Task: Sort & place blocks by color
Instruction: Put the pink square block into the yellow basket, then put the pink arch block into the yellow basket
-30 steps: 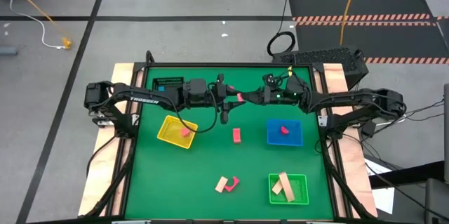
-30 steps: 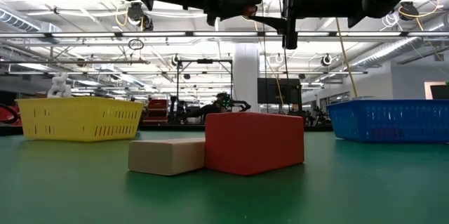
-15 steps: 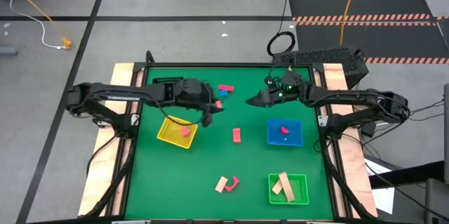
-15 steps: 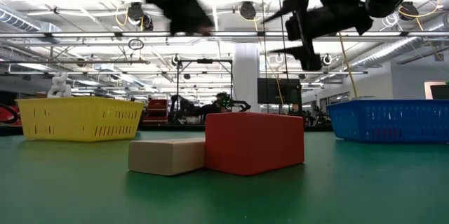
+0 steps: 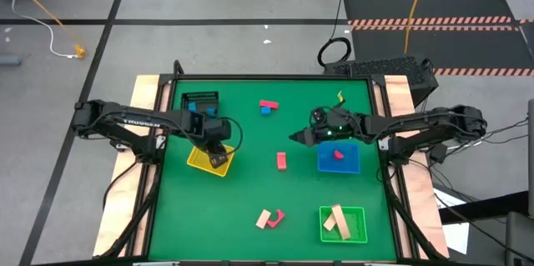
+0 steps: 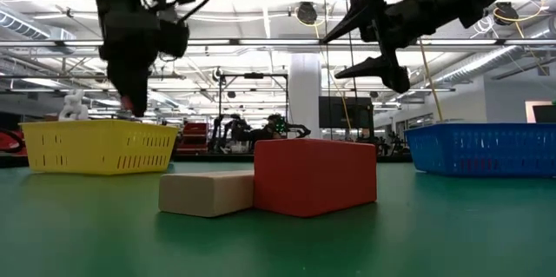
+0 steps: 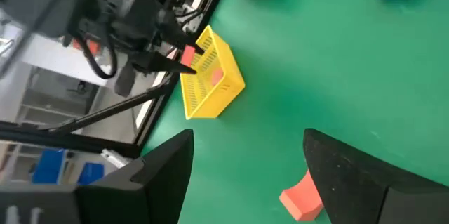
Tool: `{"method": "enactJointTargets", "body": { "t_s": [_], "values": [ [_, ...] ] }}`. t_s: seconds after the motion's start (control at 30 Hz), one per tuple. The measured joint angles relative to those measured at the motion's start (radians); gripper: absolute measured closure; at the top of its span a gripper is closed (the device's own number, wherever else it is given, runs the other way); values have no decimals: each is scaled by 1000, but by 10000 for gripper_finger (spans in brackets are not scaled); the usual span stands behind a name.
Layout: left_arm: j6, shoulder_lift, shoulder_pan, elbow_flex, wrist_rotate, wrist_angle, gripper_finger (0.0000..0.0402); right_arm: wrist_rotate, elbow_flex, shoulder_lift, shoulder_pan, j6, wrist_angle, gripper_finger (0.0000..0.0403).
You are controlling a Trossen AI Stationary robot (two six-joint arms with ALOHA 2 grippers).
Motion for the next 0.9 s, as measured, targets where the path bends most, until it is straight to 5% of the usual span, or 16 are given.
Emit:
{"method": "enactJointTargets", "body": {
  "t_s": [0.4,0.67,0.9],
  "values": [
    [-231,0,-3,-171,-22,99,256,219,28,89,168,30,2,145],
    [-279,-7,-3,-172,5,76,143,212,137,239,184,30,-41,145],
    [-290,-38,-4,-169,52,74,130,181,293,294,184,-26,-291,145]
  ]
}}
